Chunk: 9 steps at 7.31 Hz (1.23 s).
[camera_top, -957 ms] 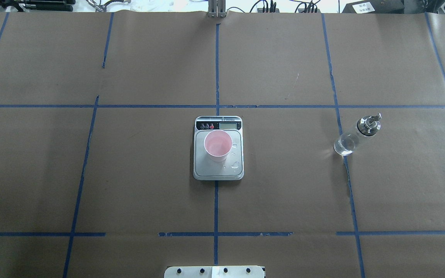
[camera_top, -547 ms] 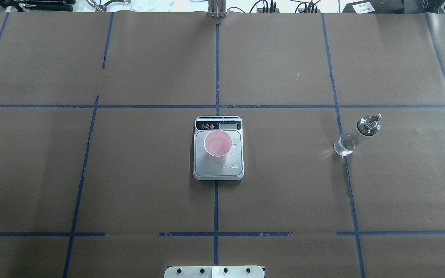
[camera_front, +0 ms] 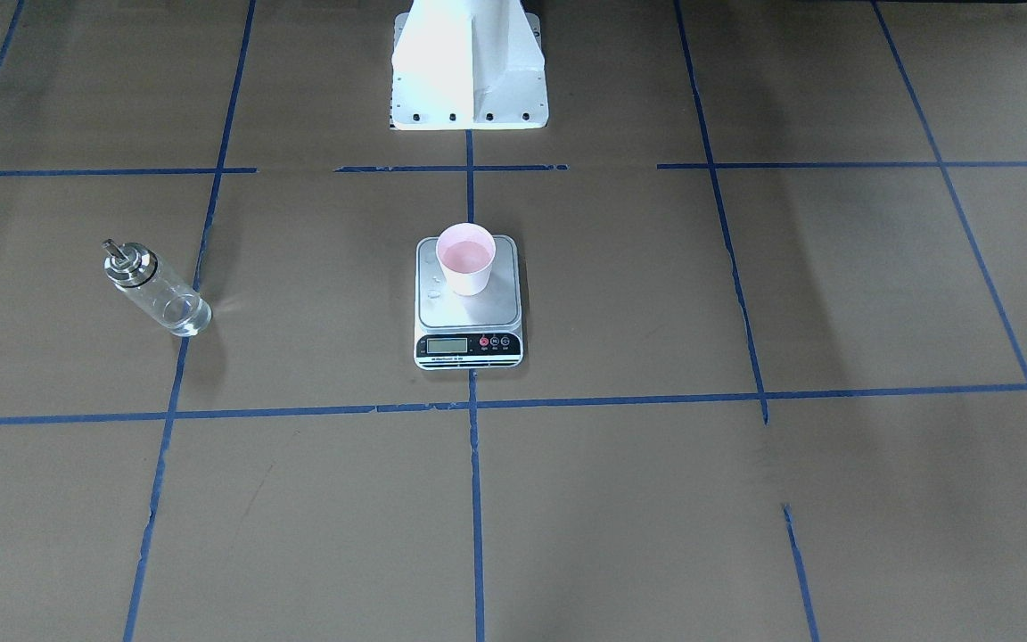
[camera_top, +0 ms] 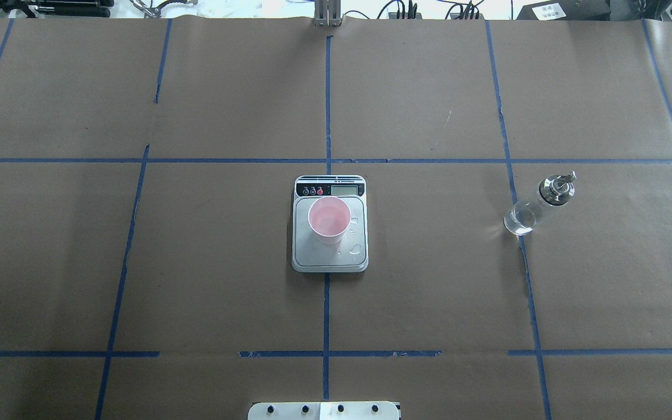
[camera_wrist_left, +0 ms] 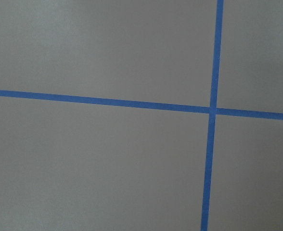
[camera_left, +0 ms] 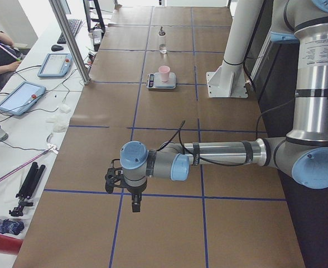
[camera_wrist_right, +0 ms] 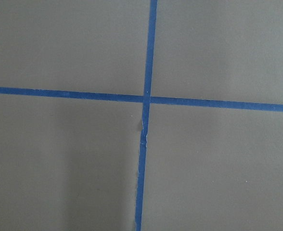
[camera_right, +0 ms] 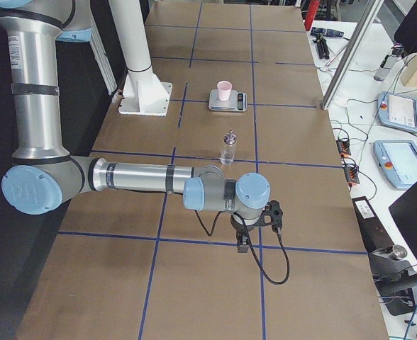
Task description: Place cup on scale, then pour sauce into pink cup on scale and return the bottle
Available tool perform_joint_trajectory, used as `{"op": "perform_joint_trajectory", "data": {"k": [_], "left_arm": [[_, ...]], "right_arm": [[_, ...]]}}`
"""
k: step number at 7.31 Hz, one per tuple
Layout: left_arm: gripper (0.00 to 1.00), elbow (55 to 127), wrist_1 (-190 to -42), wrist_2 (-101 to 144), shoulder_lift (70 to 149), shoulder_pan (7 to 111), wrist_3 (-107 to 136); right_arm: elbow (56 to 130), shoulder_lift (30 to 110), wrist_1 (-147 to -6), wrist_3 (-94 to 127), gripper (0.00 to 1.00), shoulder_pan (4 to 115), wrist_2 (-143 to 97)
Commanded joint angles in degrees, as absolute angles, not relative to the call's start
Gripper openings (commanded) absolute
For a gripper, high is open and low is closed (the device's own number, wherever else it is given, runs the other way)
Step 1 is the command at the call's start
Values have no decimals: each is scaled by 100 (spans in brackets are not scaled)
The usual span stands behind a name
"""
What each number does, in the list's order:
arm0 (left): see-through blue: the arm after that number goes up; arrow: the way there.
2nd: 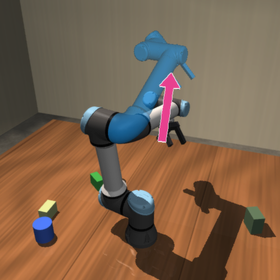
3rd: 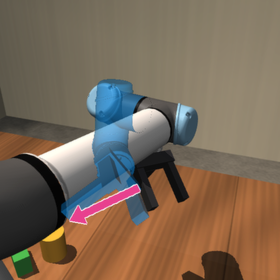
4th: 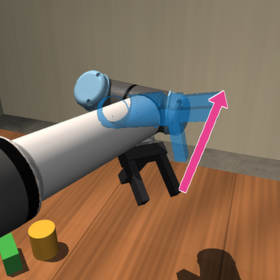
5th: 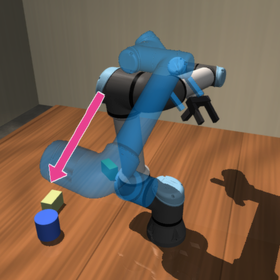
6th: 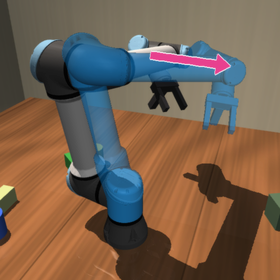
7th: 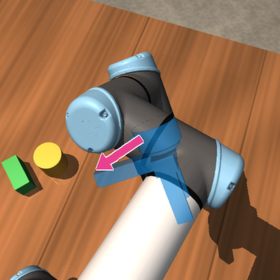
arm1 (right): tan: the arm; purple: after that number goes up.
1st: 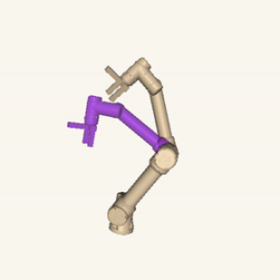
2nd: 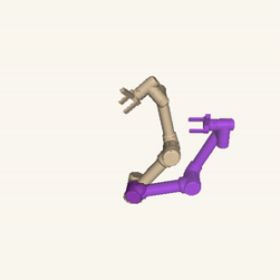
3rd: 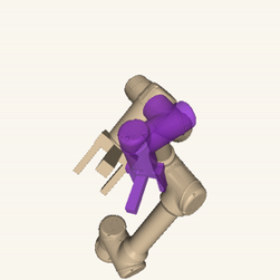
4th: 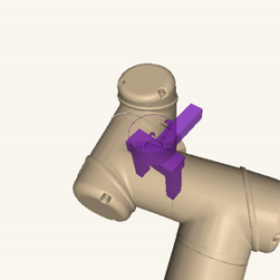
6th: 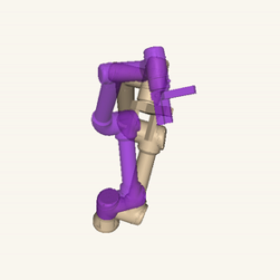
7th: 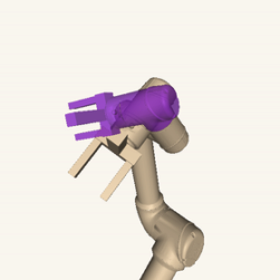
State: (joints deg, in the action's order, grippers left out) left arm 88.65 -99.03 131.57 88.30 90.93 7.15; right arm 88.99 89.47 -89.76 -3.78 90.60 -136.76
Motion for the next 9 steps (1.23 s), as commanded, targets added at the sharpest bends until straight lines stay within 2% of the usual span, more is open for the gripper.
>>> {"op": "perform_joint_trajectory", "data": {"k": [1, 9], "left_arm": [[100, 8807, -9879, 13114, 8824, 9097, -221], [100, 8771, -9879, 13131, 8824, 9088, -378]], "right_arm": [[8895, 8939, -8974, -378, 100, 9053, -13676], [8895, 8947, -8974, -404, 100, 9061, -13685]]}}
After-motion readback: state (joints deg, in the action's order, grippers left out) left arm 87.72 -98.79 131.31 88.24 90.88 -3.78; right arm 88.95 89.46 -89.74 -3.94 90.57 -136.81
